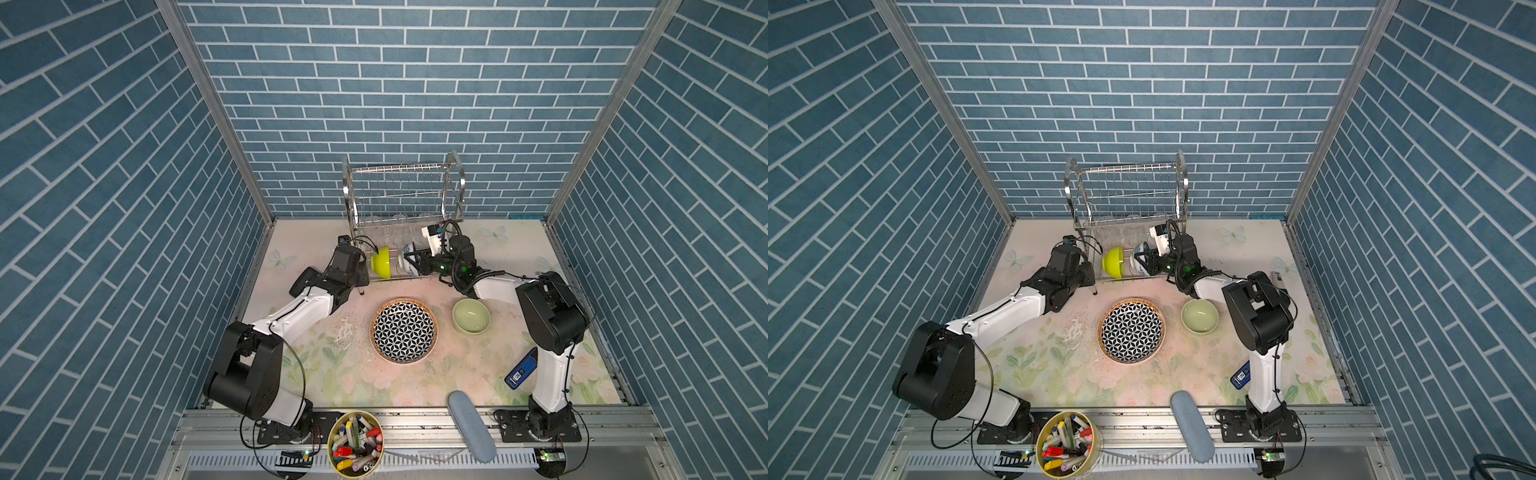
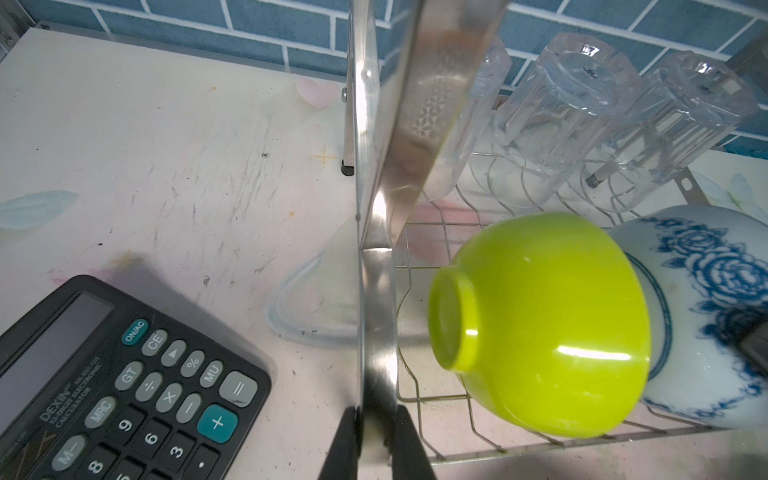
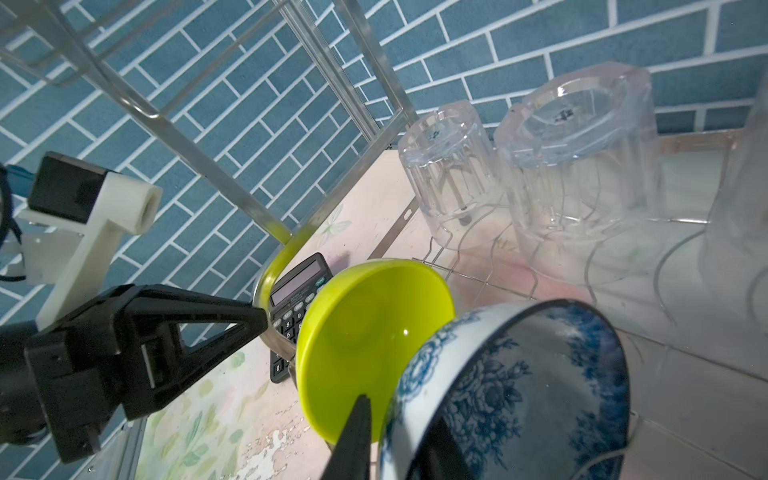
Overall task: Unload the mixed dishes from the dish rack
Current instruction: 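Move the open right gripper back to the blue-and-white floral bowl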
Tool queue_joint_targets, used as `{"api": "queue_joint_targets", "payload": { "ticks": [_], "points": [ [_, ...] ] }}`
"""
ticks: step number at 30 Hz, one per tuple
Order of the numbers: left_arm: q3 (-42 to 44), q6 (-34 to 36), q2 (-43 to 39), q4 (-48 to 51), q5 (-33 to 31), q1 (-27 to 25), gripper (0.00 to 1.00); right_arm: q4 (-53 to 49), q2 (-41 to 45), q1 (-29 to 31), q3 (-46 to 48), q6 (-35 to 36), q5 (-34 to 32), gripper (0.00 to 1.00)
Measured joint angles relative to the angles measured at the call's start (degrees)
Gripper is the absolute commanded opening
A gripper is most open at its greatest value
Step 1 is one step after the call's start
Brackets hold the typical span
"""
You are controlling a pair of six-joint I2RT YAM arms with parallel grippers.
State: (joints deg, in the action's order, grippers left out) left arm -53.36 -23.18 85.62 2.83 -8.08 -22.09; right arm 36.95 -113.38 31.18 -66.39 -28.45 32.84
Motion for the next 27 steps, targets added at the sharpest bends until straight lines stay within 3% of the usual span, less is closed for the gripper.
{"api": "queue_joint_targets", "payload": {
  "ticks": [8, 18, 27],
  "points": [
    [-0.1, -0.1, 0.1, -0.2, 0.0, 0.0, 0.08, 1.4, -1.0, -0.1, -0.2, -5.1, 2.1, 0.0],
    [-0.1, -0.1, 0.1, -0.2, 0.0, 0.0, 0.08, 5.9, -2.2, -0.1, -0.1, -12.4, 3.1, 0.0],
    [-0.1, -0.1, 0.1, -0.1, 0.0, 0.0, 0.08, 18.3, -5.0, -0.5, -0.1, -23.2, 6.0, 0.0]
  ]
}}
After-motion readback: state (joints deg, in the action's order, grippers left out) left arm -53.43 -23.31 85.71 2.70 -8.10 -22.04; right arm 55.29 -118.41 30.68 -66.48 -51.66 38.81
